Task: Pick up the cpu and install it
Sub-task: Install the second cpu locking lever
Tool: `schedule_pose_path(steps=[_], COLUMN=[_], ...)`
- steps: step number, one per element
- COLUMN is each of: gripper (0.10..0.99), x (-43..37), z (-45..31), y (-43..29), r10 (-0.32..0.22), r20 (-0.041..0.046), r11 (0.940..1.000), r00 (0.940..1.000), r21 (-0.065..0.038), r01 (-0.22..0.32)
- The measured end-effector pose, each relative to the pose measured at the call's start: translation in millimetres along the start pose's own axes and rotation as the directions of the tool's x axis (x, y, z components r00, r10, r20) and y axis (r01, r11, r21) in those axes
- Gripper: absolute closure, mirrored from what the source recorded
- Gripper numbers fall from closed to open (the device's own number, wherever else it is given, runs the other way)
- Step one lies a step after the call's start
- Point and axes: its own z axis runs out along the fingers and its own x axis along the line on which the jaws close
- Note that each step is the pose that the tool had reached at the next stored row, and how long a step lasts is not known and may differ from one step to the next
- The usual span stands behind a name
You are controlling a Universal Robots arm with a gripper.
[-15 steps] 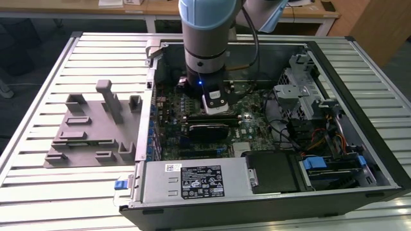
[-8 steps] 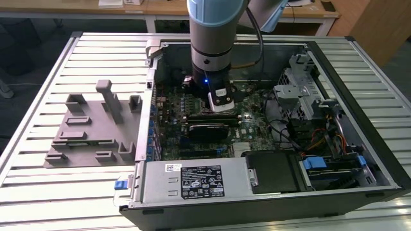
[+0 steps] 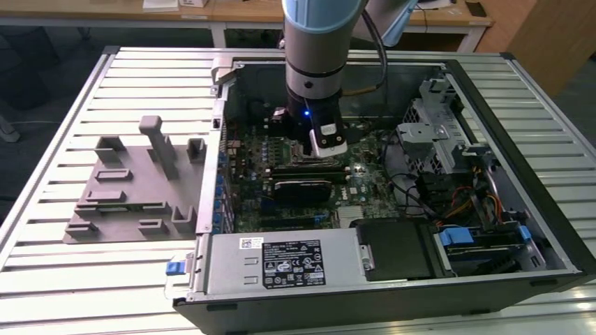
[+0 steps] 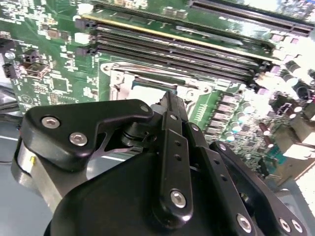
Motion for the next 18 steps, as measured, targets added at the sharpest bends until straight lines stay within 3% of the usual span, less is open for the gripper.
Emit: schedule_pose_path(steps=[5,12,18], gripper=[0.98,0.98,0.98], x=[-4.6,-4.6,-4.1], z=[2.2,7.0,7.8], y=[10.8,29.7,32.6], r10=[-0.001,-0.002,-0.002], r20=[0.005,0.0128,0.0131], r11=[0.9999,0.9993,0.9992], r00=[1.0,0.9999,0.9999], r21=[0.015,0.039,0.039], r01=[0.001,0.002,0.002])
